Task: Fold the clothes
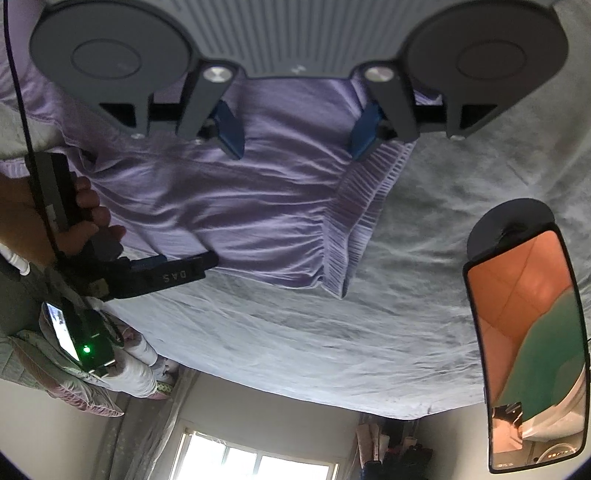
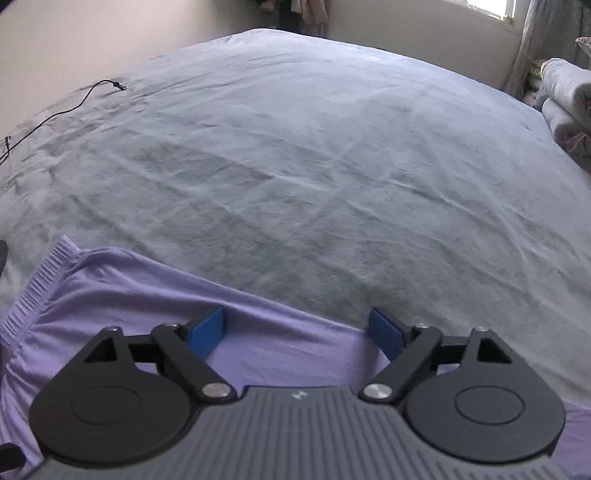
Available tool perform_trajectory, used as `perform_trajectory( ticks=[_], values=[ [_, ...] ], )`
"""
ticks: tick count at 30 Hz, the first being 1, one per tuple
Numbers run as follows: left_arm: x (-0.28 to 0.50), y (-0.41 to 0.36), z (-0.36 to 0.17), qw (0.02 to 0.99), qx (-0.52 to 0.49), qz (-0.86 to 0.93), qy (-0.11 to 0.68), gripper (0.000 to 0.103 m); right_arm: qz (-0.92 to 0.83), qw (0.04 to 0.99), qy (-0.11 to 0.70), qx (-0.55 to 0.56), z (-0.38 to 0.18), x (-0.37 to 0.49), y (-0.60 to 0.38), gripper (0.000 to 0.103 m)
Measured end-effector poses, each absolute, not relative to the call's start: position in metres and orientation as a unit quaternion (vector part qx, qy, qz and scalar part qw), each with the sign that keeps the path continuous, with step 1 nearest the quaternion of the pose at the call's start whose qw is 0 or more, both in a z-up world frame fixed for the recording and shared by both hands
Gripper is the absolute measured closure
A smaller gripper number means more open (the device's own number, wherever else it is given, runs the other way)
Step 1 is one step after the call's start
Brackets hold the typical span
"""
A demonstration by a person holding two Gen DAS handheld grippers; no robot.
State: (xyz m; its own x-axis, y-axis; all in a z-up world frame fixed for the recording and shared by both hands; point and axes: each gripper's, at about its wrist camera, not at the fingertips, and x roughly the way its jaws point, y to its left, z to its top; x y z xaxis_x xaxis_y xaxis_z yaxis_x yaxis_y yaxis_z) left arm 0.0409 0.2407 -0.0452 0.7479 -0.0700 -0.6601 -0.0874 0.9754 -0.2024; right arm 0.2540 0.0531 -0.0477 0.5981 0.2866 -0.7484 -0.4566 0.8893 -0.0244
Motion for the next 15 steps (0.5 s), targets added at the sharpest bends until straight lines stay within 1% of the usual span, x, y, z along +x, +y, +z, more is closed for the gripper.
perform_trajectory(
  ticks=[4,15],
  values=[
    [0.0418,0.2416,-0.0449,0.927,-0.117,0.002,0.357,0.034,0.206,0.888,0.396,-0.114,-0.0482,0.2535,0.0561,0.014],
    [0.0413,0.2402,-0.0445,0.927,-0.115,-0.001,0.358,0.031,0.198,0.885,0.403,-0.122,-0.0497,0.2532,0.0599,0.014]
  ],
)
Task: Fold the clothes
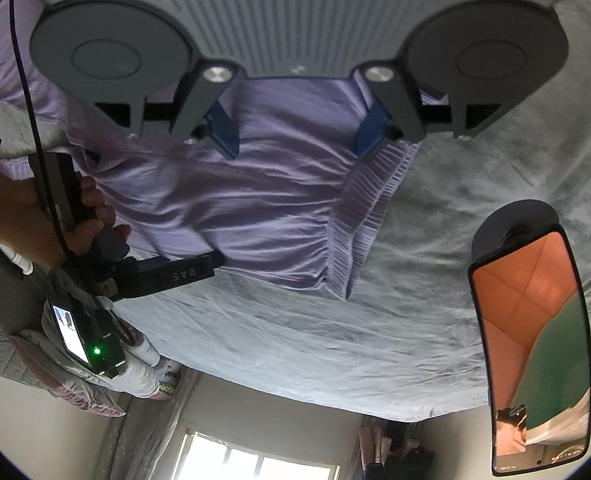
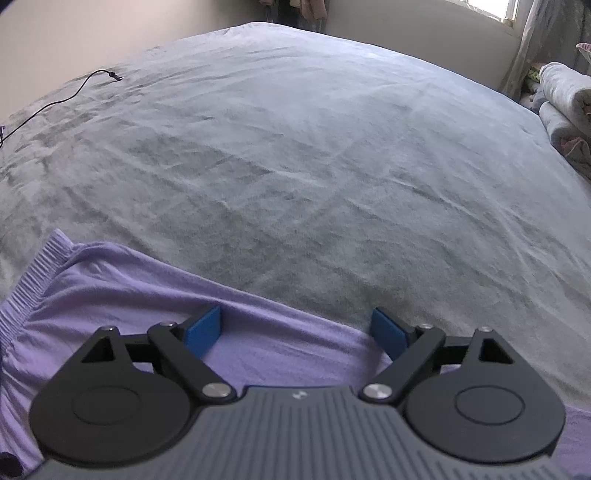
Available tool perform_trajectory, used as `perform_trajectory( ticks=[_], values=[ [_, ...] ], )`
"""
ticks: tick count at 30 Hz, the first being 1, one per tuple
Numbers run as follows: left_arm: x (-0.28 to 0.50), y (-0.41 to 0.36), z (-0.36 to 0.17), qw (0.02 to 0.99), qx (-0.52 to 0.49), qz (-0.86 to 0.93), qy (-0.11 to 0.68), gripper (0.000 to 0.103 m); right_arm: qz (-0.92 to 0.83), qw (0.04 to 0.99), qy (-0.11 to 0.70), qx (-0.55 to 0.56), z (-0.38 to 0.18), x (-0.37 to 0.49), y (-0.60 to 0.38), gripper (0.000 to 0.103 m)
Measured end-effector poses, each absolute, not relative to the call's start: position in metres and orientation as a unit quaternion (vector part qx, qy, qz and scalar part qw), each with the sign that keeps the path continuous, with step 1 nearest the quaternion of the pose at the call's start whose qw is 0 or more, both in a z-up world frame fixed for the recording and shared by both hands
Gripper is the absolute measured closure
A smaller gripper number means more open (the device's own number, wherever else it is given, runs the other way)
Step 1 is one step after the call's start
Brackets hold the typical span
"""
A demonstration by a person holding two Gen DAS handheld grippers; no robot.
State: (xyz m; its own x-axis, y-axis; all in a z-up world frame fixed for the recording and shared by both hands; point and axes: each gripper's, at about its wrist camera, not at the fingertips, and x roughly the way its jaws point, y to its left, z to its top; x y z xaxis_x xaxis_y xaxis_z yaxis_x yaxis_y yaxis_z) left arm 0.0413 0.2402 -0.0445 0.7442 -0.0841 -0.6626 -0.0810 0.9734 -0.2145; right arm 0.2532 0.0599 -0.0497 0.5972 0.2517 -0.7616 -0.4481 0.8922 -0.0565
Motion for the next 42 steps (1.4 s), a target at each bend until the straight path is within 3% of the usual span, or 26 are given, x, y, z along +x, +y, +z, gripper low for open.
perform_trajectory(
  ticks=[5,9,12,14,15,17,20,28,34,42],
  values=[
    [0.042,0.24,-0.044,0.926,-0.117,-0.002,0.358,0.03,0.198,0.883,0.408,-0.12,-0.049,0.253,0.062,0.017],
    [0.042,0.241,-0.045,0.926,-0.122,-0.003,0.358,0.03,0.203,0.881,0.411,-0.12,-0.047,0.251,0.064,0.029],
    [0.042,0.244,-0.045,0.924,-0.13,-0.008,0.358,0.03,0.215,0.878,0.41,-0.121,-0.044,0.247,0.069,0.049],
    [0.043,0.249,-0.046,0.922,-0.147,-0.013,0.358,0.03,0.221,0.877,0.406,-0.13,-0.042,0.243,0.074,0.069],
    [0.043,0.252,-0.046,0.92,-0.158,-0.015,0.358,0.03,0.218,0.877,0.405,-0.138,-0.041,0.241,0.077,0.088],
    [0.043,0.258,-0.046,0.917,-0.178,-0.017,0.356,0.031,0.212,0.877,0.403,-0.155,-0.038,0.238,0.083,0.098],
    [0.043,0.264,-0.047,0.913,-0.199,-0.014,0.355,0.038,0.207,0.882,0.392,-0.161,-0.029,0.23,0.085,0.1],
    [0.042,0.283,-0.053,0.902,-0.247,0.01,0.354,0.072,0.211,0.895,0.359,-0.158,0.007,0.198,0.07,0.1],
    [0.042,0.298,-0.061,0.882,-0.31,0.029,0.353,0.091,0.22,0.903,0.336,-0.153,0.037,0.166,0.063,0.1],
    [0.042,0.3,-0.064,0.877,-0.329,0.044,0.349,0.096,0.246,0.905,0.314,-0.149,0.071,0.111,0.054,0.1]
  ],
)
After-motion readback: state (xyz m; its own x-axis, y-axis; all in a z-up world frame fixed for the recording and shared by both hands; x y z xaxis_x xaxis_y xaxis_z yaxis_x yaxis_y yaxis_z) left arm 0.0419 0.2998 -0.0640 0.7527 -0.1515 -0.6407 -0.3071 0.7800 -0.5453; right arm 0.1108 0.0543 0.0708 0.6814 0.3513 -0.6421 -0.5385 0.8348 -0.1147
